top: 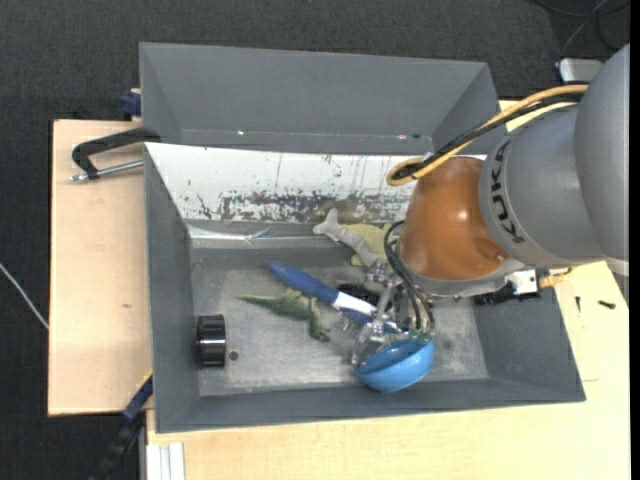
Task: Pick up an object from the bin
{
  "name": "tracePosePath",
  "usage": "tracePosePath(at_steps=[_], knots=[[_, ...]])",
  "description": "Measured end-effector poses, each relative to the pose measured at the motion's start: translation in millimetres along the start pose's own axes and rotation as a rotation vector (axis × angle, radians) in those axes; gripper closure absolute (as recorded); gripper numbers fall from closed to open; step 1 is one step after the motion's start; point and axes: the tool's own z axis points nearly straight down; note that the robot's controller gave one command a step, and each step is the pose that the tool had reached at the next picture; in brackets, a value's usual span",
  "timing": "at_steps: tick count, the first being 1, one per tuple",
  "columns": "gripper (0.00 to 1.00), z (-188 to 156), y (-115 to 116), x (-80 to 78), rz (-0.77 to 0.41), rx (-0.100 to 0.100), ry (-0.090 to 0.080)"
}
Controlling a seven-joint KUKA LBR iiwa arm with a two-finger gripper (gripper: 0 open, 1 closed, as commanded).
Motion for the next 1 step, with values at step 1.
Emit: tracePosePath(at_steps=[1], knots=[[1.0,-4.0,-0.1,-3.6,0.0,-0.001,-0.01]])
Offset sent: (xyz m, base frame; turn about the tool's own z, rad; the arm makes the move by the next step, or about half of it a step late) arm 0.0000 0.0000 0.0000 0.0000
